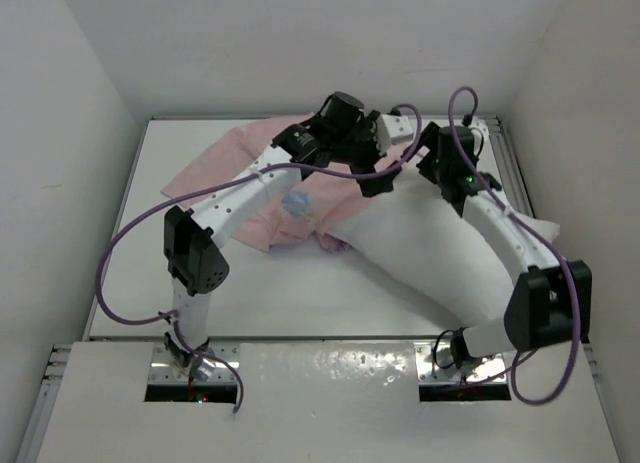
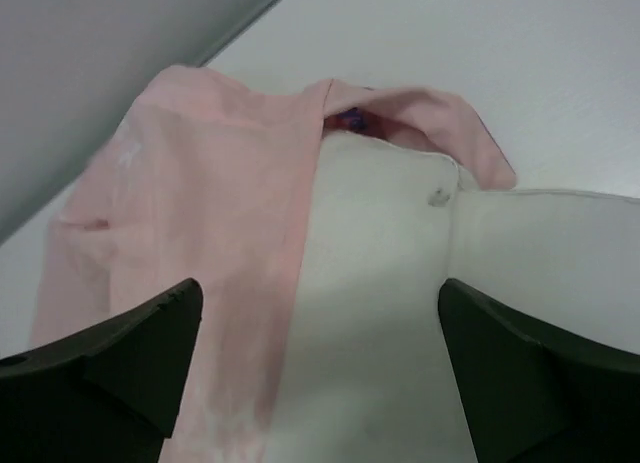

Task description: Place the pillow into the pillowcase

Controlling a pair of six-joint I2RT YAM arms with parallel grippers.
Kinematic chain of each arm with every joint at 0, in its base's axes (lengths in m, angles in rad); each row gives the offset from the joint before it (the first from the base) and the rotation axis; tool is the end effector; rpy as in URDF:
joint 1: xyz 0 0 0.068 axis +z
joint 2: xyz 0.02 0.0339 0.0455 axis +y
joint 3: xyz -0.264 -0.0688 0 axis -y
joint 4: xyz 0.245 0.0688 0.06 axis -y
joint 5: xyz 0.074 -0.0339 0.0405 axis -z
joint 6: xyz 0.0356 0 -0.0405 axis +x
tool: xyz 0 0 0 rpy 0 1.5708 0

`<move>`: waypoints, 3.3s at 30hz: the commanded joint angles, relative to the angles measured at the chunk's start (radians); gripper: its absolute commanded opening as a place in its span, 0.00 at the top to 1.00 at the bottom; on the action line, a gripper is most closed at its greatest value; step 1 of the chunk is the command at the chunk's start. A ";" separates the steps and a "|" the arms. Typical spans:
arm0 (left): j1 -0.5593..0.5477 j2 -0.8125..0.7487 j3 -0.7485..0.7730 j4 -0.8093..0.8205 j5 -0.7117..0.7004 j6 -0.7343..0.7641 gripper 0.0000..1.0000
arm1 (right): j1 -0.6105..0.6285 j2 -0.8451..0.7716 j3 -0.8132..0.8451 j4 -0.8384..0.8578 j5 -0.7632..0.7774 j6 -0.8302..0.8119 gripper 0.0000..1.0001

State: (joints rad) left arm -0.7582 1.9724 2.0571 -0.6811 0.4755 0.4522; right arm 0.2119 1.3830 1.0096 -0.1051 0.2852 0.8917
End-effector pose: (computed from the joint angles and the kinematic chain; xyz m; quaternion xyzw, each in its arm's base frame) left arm 0.3153 -0.3210 0.3777 0.5793 0.6435 -0.2750 0.4179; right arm 0.3118 0.0568 0.2895 0.3516 0.7729 0.1661 0.5015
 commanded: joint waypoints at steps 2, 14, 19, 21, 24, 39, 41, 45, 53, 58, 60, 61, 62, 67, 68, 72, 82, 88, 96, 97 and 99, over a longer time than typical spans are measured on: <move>0.079 -0.162 -0.056 0.069 -0.222 -0.034 0.00 | -0.055 0.026 0.189 -0.349 -0.126 -0.254 0.01; -0.038 -0.322 -0.653 0.121 -0.438 -0.050 0.81 | 0.090 -0.315 -0.065 -0.432 -0.055 -0.384 0.15; -0.020 -0.281 -0.741 0.259 -0.540 -0.104 0.35 | 0.141 -0.300 -0.124 -0.450 0.037 -0.376 0.01; -0.024 -0.244 -0.733 0.288 -0.489 -0.102 0.27 | 0.142 -0.268 -0.164 -0.423 0.066 -0.378 0.01; -0.021 -0.189 -0.721 0.348 -0.471 -0.135 0.24 | 0.132 -0.181 -0.184 -0.403 0.071 -0.385 0.01; -0.009 -0.193 -0.421 0.203 -0.319 -0.095 1.00 | 0.104 -0.260 -0.367 0.049 -0.359 -0.164 1.00; -0.050 -0.198 -0.335 0.068 -0.182 0.010 1.00 | 0.093 -0.344 -0.373 0.179 -0.307 -0.078 1.00; -0.107 -0.205 -0.224 -0.165 0.044 0.154 1.00 | 0.066 -0.442 -0.347 0.233 -0.090 0.114 1.00; -0.102 -0.227 -0.302 -0.270 0.270 0.275 0.97 | 0.145 -0.487 -0.406 0.209 0.069 0.279 1.00; -0.084 -0.222 -0.318 -0.239 0.163 0.240 0.36 | 0.317 -0.460 -0.503 0.203 0.087 0.280 1.00; -0.027 -0.243 -0.283 -0.244 0.176 0.200 0.22 | 0.360 -0.469 -0.568 0.171 0.104 0.294 1.00; -0.004 -0.257 -0.273 -0.230 0.175 0.172 0.15 | 0.378 -0.478 -0.583 0.163 0.103 0.294 1.00; 0.034 -0.270 -0.265 -0.210 0.137 0.107 0.06 | 0.377 -0.499 -0.589 0.133 0.076 0.279 0.97; 0.050 -0.255 -0.291 -0.017 -0.266 -0.091 0.00 | 0.267 -0.458 -0.314 -0.215 0.032 -0.009 0.02; 0.045 -0.188 -0.279 -0.017 -0.404 -0.116 0.00 | 0.233 -0.406 -0.183 -0.322 0.020 -0.099 0.01; 0.085 -0.028 -0.123 -0.128 -0.578 -0.207 0.00 | -0.010 -0.235 0.079 -0.436 -0.233 -0.272 0.01; 0.177 0.035 -0.207 -0.170 -0.482 -0.230 0.01 | -0.106 0.407 0.509 -0.571 -0.244 -0.396 0.01; 0.208 0.107 -0.246 -0.224 -0.140 -0.153 0.51 | -0.028 0.449 0.347 -0.478 -0.332 -0.392 0.34; 0.235 0.240 0.269 -0.227 -0.337 -0.142 1.00 | 0.003 0.205 0.299 -0.277 -0.296 -0.295 1.00; 0.237 0.230 0.322 -0.168 -0.377 -0.138 1.00 | 0.012 0.158 0.288 -0.239 -0.269 -0.292 1.00; 0.232 0.139 0.335 -0.063 -0.455 -0.106 1.00 | 0.061 0.000 0.218 -0.117 -0.170 -0.303 1.00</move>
State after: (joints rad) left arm -0.5365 2.2395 2.2768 -0.9920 0.1753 0.2962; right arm 0.1944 1.5921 1.2629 -0.4091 0.0868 0.5465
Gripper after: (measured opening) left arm 0.020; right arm 0.024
